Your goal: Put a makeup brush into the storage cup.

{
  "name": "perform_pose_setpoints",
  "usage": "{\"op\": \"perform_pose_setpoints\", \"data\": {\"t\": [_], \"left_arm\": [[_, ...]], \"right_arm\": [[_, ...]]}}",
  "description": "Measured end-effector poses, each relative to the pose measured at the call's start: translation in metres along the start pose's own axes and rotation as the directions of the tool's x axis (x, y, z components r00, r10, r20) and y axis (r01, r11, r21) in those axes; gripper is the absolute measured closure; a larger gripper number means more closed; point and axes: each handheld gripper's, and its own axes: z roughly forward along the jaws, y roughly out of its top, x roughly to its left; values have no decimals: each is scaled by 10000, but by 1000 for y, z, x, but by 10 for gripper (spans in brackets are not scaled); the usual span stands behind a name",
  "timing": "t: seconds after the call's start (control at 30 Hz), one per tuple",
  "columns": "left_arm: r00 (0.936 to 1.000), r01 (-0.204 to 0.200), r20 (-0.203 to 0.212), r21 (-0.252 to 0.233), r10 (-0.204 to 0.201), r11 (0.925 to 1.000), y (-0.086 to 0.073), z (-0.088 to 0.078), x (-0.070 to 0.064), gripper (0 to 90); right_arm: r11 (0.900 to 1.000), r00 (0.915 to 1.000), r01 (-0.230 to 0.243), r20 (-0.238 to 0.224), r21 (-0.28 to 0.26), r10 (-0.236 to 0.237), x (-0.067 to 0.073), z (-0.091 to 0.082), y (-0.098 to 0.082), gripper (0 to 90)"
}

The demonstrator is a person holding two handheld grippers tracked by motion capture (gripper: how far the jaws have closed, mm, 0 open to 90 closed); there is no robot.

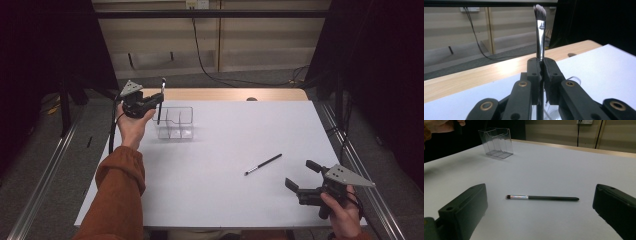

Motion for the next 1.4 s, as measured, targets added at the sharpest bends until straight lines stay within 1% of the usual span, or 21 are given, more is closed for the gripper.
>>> {"op": "perform_pose_setpoints", "data": {"t": [0.1, 0.13, 0.17, 0.33, 0.4, 0.47, 0.67, 0.87, 0.9, 0.97, 1.0, 1.07, 1.2, 1.23, 1.3, 1.33, 1.4], "left_arm": [[9999, 102, -60, 23, -102, 9999, -4, -1, 3, 841], [10000, 63, -48, 59, -62, 10000, -4, -1, 4, 841], [9999, 111, 12, 69, -111, 9999, -6, -1, 4, 841], [10000, 8, 38, 160, -9, 9999, -12, 2, 1, 840], [10000, 39, -45, 100, -38, 9999, -13, 2, 1, 840], [10000, -78, -52, 163, 79, 9998, -13, 1, 1, 840], [10000, 67, -17, 211, -66, 9998, -16, 1, 3, 840], [10000, 62, -10, 278, -62, 9996, -19, 2, 4, 839], [10000, 71, -20, 200, -71, 9998, -19, 2, 4, 838], [10000, -2, 3, 208, 2, 9998, -19, 1, 5, 833], [10000, 99, 9, 128, -99, 9999, -19, 0, 5, 831], [10000, 24, 12, 107, -24, 9999, -20, -1, 5, 801], [9999, 108, 2, 87, -108, 9999, -21, -2, 6, 746], [9999, 124, 56, 47, -124, 9999, -21, -2, 6, 727], [9999, 139, 56, 59, -140, 9999, -21, -2, 6, 663], [9997, 185, 130, 39, -186, 9998, -21, -3, 5, 639], [9998, 196, 22, 27, -196, 9998, -21, -3, 4, 576]], "right_arm": [[10000, 9999, -98, 39, 12, 98, 0, 1, 0, 0], [10000, 10000, -48, 30, 17, 48, -1, 1, 0, 0], [10000, 10000, -82, 29, 8, 82, 0, 1, 0, 0], [9999, 9999, -122, 12, 60, 122, 0, 1, 0, 0], [9999, 9999, -103, -3, 56, 103, 0, 1, 0, 0], [9999, 9999, -101, -8, 60, 101, 0, 1, 0, 0], [9999, 10000, -85, -16, 65, 85, 0, 1, 0, 0], [9999, 10000, -87, -12, 69, 87, 0, 1, 0, 0], [9999, 10000, -84, -13, 72, 84, 0, 1, 0, 0], [10000, 10000, -87, 5, 41, 87, 0, 1, 0, 0], [10000, 10000, -91, 6, 41, 91, 0, 1, 0, 0], [10000, 10000, -73, 2, 65, 73, 0, 1, 0, 0], [10000, 10000, -61, -5, 67, 61, 0, 1, 0, 0], [10000, 10000, -74, -3, 57, 74, 0, 1, 0, 0], [10000, 10000, -80, -4, 59, 81, 0, 1, 0, 0], [10000, 10000, -69, -12, 51, 69, 0, 1, 0, 0], [10000, 10000, -35, -40, 57, 35, 0, 1, 0, 0]]}}
